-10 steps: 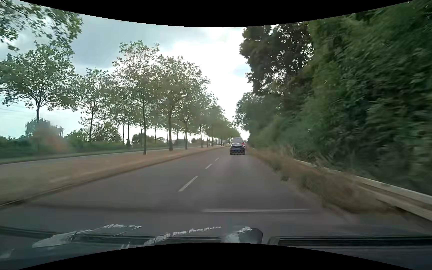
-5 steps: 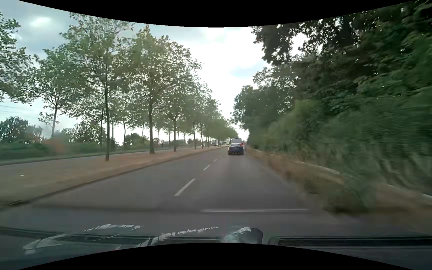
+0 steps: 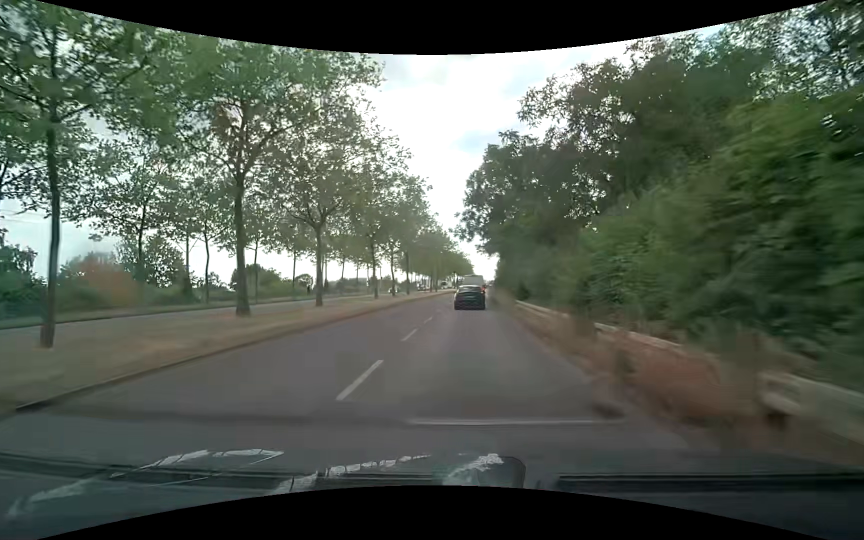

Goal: Follow the waypoints while adhering to traffic rules and regulations

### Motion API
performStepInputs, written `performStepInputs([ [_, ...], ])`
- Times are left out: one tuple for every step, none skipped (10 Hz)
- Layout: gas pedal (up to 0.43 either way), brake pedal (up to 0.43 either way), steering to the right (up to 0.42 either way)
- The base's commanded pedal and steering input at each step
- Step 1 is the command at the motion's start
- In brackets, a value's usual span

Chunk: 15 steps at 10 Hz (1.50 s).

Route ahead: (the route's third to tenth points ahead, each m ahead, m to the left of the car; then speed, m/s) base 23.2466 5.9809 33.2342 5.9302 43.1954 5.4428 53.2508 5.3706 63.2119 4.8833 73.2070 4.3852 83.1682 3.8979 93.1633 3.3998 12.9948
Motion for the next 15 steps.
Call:
performStepInputs([
  [0.118, 0.000, 0.005],
  [0.118, 0.000, 0.005],
  [0.110, 0.000, 0.005],
  [0.110, 0.000, 0.005],
  [0.110, 0.000, 0.005],
  [0.110, 0.000, 0.005],
  [0.110, 0.000, 0.005],
  [0.110, 0.000, 0.005],
  [0.110, 0.000, 0.005],
  [0.098, 0.000, 0.005],
  [0.087, 0.000, 0.005],
  [0.087, 0.000, 0.005],
  [0.079, 0.000, 0.005],
  [0.079, 0.000, 0.005],
  [0.079, 0.000, 0.005],
])
